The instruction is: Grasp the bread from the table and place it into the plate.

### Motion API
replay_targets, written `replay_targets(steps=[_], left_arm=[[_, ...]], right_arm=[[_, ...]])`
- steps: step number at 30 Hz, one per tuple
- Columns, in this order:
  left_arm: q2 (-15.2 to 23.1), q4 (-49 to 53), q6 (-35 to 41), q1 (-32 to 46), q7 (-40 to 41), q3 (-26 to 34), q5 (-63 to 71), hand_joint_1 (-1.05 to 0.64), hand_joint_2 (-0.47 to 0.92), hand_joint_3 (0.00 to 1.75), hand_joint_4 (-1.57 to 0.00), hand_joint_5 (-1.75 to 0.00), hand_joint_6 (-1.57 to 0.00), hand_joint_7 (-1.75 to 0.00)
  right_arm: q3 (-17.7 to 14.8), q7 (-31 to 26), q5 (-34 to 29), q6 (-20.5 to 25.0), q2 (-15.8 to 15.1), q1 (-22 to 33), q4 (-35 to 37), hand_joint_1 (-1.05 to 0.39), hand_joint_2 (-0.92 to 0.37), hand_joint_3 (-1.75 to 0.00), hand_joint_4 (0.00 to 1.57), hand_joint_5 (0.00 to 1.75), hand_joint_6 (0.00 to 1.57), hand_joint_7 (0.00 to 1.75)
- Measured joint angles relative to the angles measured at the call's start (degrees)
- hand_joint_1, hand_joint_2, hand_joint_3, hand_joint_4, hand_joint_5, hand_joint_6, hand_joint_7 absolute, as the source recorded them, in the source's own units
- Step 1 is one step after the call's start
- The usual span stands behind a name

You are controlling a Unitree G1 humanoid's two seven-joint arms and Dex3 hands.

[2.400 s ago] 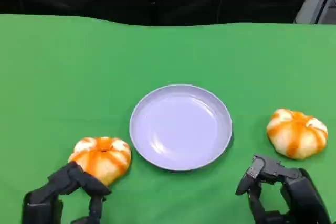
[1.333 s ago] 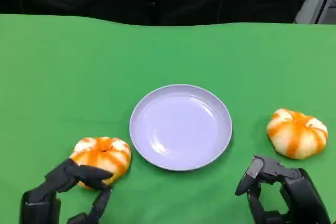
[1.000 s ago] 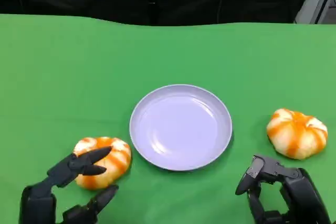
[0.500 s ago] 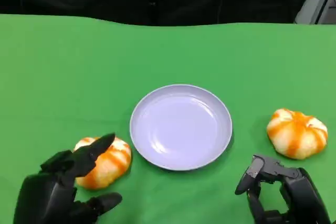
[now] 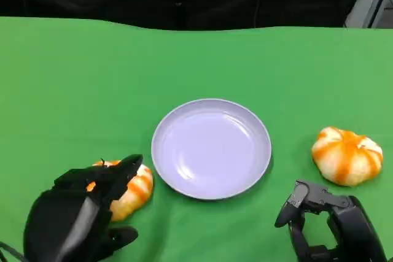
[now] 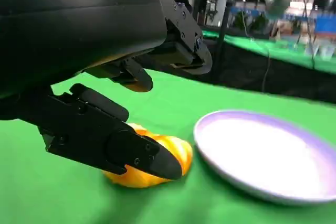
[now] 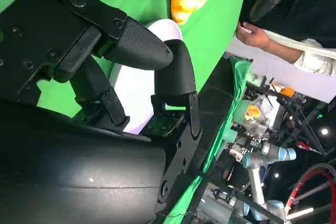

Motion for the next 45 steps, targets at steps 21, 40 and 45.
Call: replay_targets(steps=[21,40,45], left_arm=[[3.3,9.5,20.1,-11.2,-6.5,-11.3,11.2,-0.44,0.87,0.0,-0.53,-0.09,-0.4,-0.01],[6.4,21.8,18.4,-19.2,-1.4,-15.5,3.8,-0.19,0.92,0.11,-0.86,-1.11,-1.05,-0.06],[7.8,24.7,11.9,-18.6,10.1,-15.4,-0.4,-0.14,0.85,0.43,-0.89,-1.51,-1.29,-0.16]], right_arm=[[0.2,0.1,0.1,0.1,0.0,0.0,-0.4,-0.58,-0.32,-1.45,0.9,1.75,0.84,1.47],[0.4,0.6,0.8,0.5,-0.1,0.1,-0.8,-0.59,-0.34,-1.43,0.89,1.74,0.84,1.48],[0.5,0.7,0.8,0.6,-0.1,0.1,-0.8,-0.6,-0.34,-1.41,0.89,1.74,0.84,1.47]])
